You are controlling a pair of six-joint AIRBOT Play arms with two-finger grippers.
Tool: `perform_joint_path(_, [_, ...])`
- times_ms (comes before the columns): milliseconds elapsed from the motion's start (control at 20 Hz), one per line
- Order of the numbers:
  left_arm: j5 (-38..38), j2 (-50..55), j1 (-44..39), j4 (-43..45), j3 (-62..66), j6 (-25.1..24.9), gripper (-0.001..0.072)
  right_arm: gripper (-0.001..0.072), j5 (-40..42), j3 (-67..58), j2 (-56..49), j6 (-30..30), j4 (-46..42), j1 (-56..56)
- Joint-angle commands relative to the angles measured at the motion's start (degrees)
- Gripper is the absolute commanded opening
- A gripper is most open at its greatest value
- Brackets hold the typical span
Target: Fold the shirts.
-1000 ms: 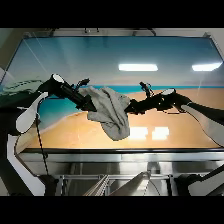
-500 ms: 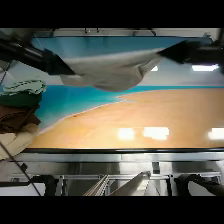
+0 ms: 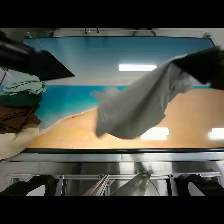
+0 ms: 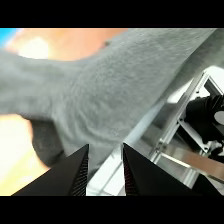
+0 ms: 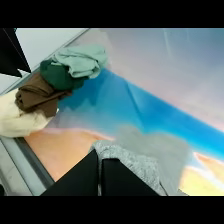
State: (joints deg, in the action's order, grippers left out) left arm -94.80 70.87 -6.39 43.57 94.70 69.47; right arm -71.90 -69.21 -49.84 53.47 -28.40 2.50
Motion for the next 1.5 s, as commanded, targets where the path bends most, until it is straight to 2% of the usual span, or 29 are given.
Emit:
perform_joint_path(0, [5.97,3.45,-3.23,1.84,-11.82,-4.63,0.0221,0.0014,9.38,11.15,-5.35,-2.67,-1.44,-2.97])
perform_joint_path(150, [14.03,11.34,-2.62,1.68,-17.05,-6.67,0.0222,0.0014,18.88,15.69,-16.7,-3.41,-5.35,-3.04])
perform_joint_path(300, [14.51,19.32,-1.99,1.29,-17.57,-7.08,0.0223,0.0018,23.8,15.3,-27.69,-4.26,-8.35,-2.97])
perform_joint_path(350, [13.97,21.53,-2.01,1.2,-17.57,-7.04,0.0228,0.0152,23.85,14.6,-30.29,-4.39,-9.62,-2.6])
perform_joint_path(400, [12.63,23.85,-2.05,1.29,-17.57,-7.06,0.0323,0.0377,23.32,13.81,-31.54,-3.54,-11.69,-1.9])
perform_joint_path(450, [10.49,25.9,-2.03,1.31,-17.55,-7.02,0.0568,0.0412,21.75,12.85,-31.56,-1.64,-15.13,-0.63])
perform_joint_path(500, [8.52,27.47,-2.03,1.36,-17.55,-6.16,0.072,0.0412,19.28,11.72,-30.58,1.27,-19.85,1.31])
perform_joint_path(600, [6.32,29.88,-1.97,1.33,-17.55,-5.64,0.072,0.0439,15.61,10.84,-27.39,8.39,-30.29,6.08])
perform_joint_path(650, [6.25,30.84,-2.36,1.36,-17.55,-4.9,0.072,0.0535,13.94,10.88,-26.4,12.83,-34.12,8.85])
perform_joint_path(700, [6.34,31.89,-3.28,1.33,-17.55,-4.76,0.072,0.0586,11.58,11.13,-26.23,14.32,-35.47,11.47])
perform_joint_path(750, [6.34,33.11,-4.46,1.36,-17.55,-4.68,0.072,0.0586,9.18,12.02,-26.32,14.32,-35.32,13.99])
perform_joint_path(900, [6.64,37.0,-8.2,1.36,-17.53,-4.31,0.072,0.0585,6.88,15.98,-28.06,12.9,-32.81,16.94])
perform_joint_path(1100, [6.84,40.87,-11.45,1.33,-17.53,-3.98,0.072,0.0584,6.78,20.39,-33.24,5.62,-25.24,14.47])
perform_joint_path(1150, [6.97,41.27,-11.56,0.76,-17.51,-3.87,0.0654,0.0584,5.95,20.48,-34.88,4.09,-23.15,13.38])
perform_joint_path(1300, [9.03,41.75,-11.56,-3.1,-17.51,-3.91,0.0642,0.0583,4.44,20.48,-38.4,0.44,-17.73,9.09])
perform_joint_path(1450, [13.68,41.77,-11.56,-6.34,-17.51,-3.89,0.0619,0.0575,5.55,20.46,-39.17,0.48,-17.33,5.31])
